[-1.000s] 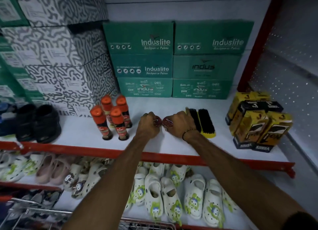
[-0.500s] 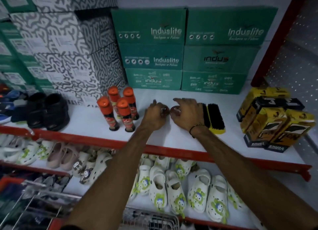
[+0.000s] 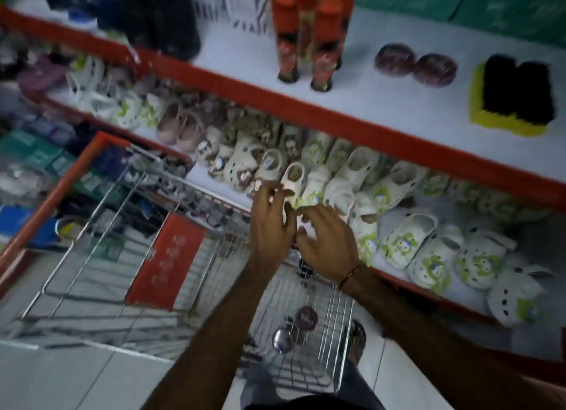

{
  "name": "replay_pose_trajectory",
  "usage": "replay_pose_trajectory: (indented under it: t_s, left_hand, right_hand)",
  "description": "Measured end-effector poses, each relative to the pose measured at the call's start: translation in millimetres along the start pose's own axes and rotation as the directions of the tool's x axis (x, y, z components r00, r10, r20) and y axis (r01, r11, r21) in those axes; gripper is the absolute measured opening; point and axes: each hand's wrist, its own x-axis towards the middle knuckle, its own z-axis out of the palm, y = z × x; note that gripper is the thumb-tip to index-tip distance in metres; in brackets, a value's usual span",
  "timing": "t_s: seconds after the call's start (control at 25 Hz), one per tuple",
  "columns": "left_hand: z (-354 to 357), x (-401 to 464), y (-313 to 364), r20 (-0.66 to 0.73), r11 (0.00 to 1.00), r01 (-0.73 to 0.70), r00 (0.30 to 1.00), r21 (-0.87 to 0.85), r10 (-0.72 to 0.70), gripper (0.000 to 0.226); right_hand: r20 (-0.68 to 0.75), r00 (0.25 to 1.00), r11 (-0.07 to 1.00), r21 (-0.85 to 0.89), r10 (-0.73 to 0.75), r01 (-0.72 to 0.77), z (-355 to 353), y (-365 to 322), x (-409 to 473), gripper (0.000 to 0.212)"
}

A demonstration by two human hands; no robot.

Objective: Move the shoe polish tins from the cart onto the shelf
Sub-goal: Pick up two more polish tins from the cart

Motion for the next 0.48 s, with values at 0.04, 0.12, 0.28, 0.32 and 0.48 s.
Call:
replay_pose_trajectory:
  t_s: [0.04,0.12,0.28,0.32,0.48]
  left_hand:
    - [6.9,-33.5,-24.0,0.127,0.995,0.082,0.988,0.057,-0.088,0.027]
    - [23.8,-103.9,-71.6,0.385,0.947,0.241,0.870,0.214,-0.309,0.038]
    - [71.4,-223.9,-133.9,0.680,0.742,0.317,0.299,0.591,-0.670,0.061]
    - [87.3,-245.5,-144.0,0.677,0.694,0.313,0.182,0.648,-0.713,0.068]
    - [132.8,-300.7,-158.5,0.682,0.650,0.342,0.035,0.678,-0.730,0.056]
  right_hand:
    - [0.173,0.983,0.998,-0.005,0.062,-0.062,22.9,6.2,-26.0,0.031]
    - [0.550,0.807,0.976,-0.111,0.215,-0.185,68.7,26.0,-73.0,0.049]
    - [0.860,0.323,0.917,-0.393,0.394,-0.074,146.8,80.2,-147.0,0.065]
    - [0.873,0.278,0.911,-0.412,0.401,-0.021,169.5,92.3,-161.6,0.063]
    - [0.881,0.243,0.896,-0.436,0.405,0.088,231.3,111.5,-207.6,0.048]
